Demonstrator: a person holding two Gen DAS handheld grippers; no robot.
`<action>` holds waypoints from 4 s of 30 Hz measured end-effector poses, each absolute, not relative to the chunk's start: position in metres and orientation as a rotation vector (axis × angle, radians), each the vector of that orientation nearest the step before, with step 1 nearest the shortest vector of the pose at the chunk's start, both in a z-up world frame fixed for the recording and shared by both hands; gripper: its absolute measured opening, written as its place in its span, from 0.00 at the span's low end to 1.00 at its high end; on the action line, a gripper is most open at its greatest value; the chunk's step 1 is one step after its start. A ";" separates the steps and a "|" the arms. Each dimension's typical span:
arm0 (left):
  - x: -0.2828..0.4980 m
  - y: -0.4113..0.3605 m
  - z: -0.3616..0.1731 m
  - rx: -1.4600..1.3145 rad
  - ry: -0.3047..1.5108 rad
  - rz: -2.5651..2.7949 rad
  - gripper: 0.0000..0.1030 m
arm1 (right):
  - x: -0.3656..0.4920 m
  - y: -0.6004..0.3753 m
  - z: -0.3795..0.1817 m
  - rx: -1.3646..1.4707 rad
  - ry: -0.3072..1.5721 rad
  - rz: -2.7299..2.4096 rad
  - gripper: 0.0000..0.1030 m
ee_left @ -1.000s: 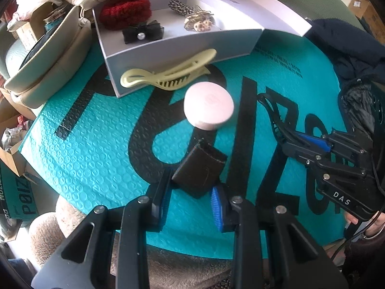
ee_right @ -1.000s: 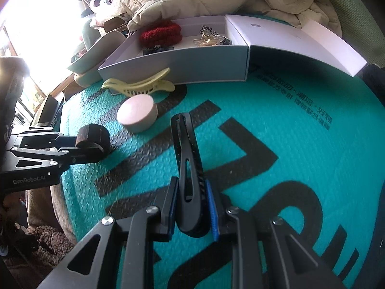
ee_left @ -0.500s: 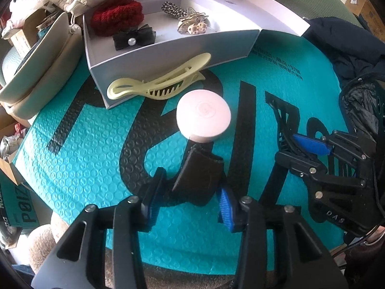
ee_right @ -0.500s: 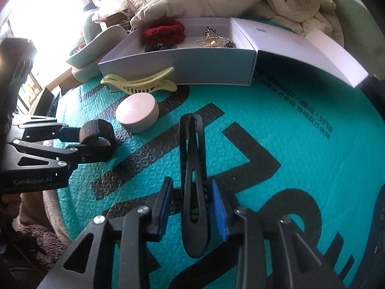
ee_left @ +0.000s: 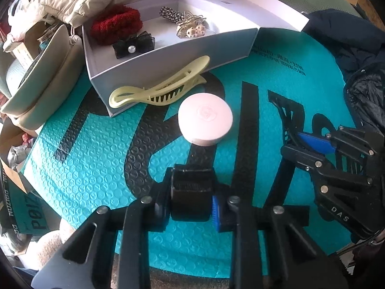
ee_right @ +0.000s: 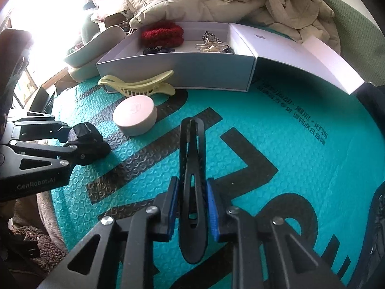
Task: Organize objects
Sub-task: 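Close left tool on black hair tie while right tool closes on black snap clip, then lift and carry black hair tie and black snap clip over the white box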
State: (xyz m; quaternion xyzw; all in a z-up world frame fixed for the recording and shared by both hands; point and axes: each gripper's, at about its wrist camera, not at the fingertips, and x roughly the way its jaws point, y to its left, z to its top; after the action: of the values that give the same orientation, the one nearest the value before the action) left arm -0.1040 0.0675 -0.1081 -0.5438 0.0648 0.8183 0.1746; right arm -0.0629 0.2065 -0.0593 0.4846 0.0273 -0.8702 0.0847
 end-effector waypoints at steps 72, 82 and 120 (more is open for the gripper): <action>-0.148 0.038 0.025 -1.380 0.188 2.531 0.24 | -0.108 0.172 0.072 1.065 0.231 -2.561 0.21; -0.203 0.039 0.024 -1.383 0.181 2.520 0.24 | -0.157 0.176 0.075 1.046 0.253 -2.558 0.21; -0.354 0.040 -0.037 -1.411 0.222 2.510 0.24 | -0.305 0.190 0.021 1.133 0.172 -2.525 0.21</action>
State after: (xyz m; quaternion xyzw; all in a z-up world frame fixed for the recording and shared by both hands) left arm -0.3540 0.0402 -0.0367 -0.4847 0.0764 0.8621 0.1263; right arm -0.3046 0.1904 0.0215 0.4016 0.0610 -0.8952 0.1832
